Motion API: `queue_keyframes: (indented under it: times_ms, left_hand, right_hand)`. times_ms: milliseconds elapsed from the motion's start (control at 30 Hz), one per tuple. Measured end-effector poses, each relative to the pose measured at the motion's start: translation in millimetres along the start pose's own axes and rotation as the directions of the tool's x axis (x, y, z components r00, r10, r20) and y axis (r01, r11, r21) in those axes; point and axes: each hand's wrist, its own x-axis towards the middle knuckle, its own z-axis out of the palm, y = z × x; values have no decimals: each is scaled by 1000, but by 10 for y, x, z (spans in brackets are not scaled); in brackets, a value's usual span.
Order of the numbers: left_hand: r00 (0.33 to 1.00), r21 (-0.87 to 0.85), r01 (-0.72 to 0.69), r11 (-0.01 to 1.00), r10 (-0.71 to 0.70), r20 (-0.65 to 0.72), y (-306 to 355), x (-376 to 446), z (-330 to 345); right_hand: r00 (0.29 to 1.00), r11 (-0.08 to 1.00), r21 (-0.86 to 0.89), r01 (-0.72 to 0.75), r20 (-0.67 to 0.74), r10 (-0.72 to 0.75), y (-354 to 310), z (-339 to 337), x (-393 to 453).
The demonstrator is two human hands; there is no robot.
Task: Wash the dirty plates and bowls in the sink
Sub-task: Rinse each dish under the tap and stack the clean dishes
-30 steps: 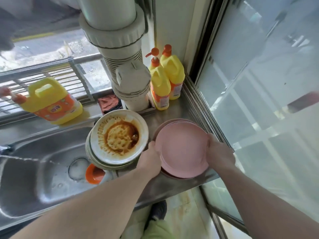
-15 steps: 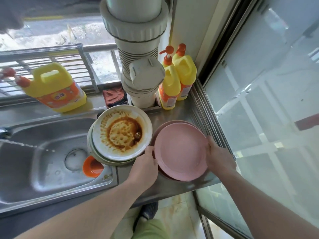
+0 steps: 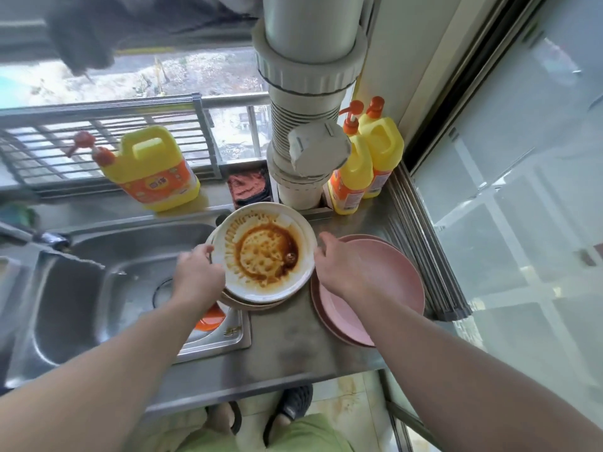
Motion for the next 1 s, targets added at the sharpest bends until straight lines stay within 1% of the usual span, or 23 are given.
queue_keyframes:
  times_ms: [67,133,233,333,433,500,567,667,733,867,933,1000]
  left_hand:
    - [999,19,27,999,-28,28,-93,42,-10]
    - [999,-7,25,1000,-25,37,-127,50,2]
    - [997,-11,59,998,-58,47,-131,54,0]
    - [993,-54,107,993,-104,60,-159,71,-6]
    - [991,-80,107,991,-101,86,-190,81,-6]
    - [987,-101,124,987,-113,112,-200,103,-18]
    - [982,-145,152,978,-132,139,-213,141,-37]
    - [974,-234,188,954,-151,170,-284,198,-84]
    - [971,-291,203,935,-153,186,-354,228,-132]
    - [960,-392,207,896,-108,260,-546,295,-235]
    - [951,-437,223,871,-96,294,-665,317,-297]
    - [937,-490,272,828,-112,331,-838,376,-360]
  right_hand:
    - [997,995,-85,-51,56,56,-98,106,123]
    - [988,984,-135,-115,85,127,-121,175,226]
    - [978,973,-132,-192,59,201,-100,256,330]
    - [976,974,-76,-215,27,217,-145,336,350]
    - [982,977,-99,-187,-13,186,-255,344,312]
    - [978,974,-86,-207,-49,204,-284,348,309]
    - [972,968,-94,-233,-52,229,-263,354,317]
    - [975,966,-127,-224,-30,222,-251,372,297]
    - [978,968,-142,-206,-58,200,-295,385,271]
    - [987,982,-165,-96,-145,72,-446,434,211]
    - [988,986,-158,-53,-152,29,-592,466,126]
    - [987,992,-127,-16,-159,-4,-772,541,32]
